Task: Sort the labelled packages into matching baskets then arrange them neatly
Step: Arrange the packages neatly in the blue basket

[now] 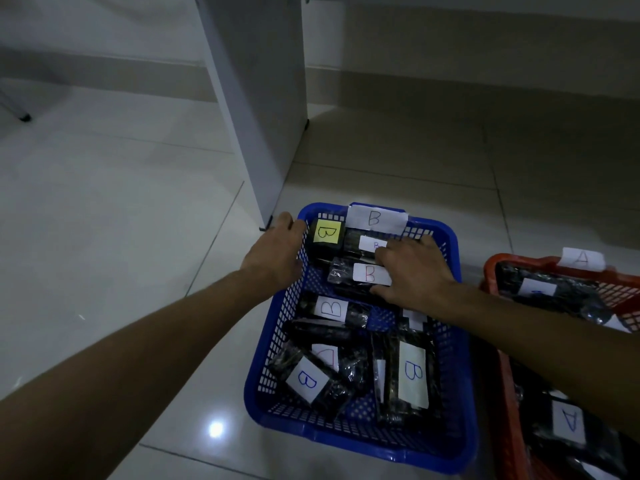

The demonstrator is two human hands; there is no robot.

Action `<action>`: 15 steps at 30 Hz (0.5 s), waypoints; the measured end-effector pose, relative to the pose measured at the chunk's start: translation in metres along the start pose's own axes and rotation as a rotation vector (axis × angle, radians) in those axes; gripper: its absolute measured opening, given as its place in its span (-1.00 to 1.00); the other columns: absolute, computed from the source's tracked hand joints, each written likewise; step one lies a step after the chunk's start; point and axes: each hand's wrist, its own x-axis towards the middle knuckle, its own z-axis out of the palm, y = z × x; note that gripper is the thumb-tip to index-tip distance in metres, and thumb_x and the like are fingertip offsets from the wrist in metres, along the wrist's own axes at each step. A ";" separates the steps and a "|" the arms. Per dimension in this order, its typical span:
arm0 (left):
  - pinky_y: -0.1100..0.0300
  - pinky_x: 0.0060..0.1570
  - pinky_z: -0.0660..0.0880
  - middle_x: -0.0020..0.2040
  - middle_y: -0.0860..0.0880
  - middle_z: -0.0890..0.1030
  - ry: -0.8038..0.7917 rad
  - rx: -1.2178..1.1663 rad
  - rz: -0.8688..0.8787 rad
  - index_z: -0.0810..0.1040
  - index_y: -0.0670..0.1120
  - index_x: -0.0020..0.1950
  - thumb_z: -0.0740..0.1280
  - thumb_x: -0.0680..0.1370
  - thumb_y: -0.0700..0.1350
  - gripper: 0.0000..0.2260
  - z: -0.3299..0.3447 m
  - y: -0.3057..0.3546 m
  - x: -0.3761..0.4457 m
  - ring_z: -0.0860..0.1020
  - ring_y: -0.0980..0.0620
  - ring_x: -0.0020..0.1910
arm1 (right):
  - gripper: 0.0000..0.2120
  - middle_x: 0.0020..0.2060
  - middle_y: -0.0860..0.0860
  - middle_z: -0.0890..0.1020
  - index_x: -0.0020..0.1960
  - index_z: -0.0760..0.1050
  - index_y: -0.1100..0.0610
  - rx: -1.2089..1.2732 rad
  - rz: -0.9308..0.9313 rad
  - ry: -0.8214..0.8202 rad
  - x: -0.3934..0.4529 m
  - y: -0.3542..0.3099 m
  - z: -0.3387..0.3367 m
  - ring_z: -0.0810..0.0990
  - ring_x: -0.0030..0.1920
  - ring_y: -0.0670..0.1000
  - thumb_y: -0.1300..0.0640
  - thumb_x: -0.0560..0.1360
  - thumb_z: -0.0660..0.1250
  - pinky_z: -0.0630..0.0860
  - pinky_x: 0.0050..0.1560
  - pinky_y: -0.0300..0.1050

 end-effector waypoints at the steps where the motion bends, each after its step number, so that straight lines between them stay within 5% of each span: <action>1: 0.06 0.11 0.53 0.28 -0.14 0.32 -0.001 0.002 0.003 0.29 -0.13 0.38 0.43 0.46 -0.23 -0.46 0.000 0.000 0.000 0.49 -0.14 0.17 | -0.48 0.13 0.01 0.56 0.24 0.47 0.03 -0.006 0.004 0.003 -0.001 0.000 0.000 0.50 0.17 0.06 -0.30 0.45 0.30 0.29 0.23 0.05; 15: 0.06 0.11 0.52 0.28 -0.14 0.31 -0.008 0.027 0.019 0.30 -0.12 0.37 0.44 0.46 -0.22 -0.46 0.000 -0.001 0.001 0.49 -0.13 0.16 | -0.49 0.17 -0.01 0.56 0.26 0.46 0.00 -0.004 0.034 0.014 0.000 0.006 0.001 0.50 0.19 0.08 -0.31 0.46 0.30 0.31 0.24 0.11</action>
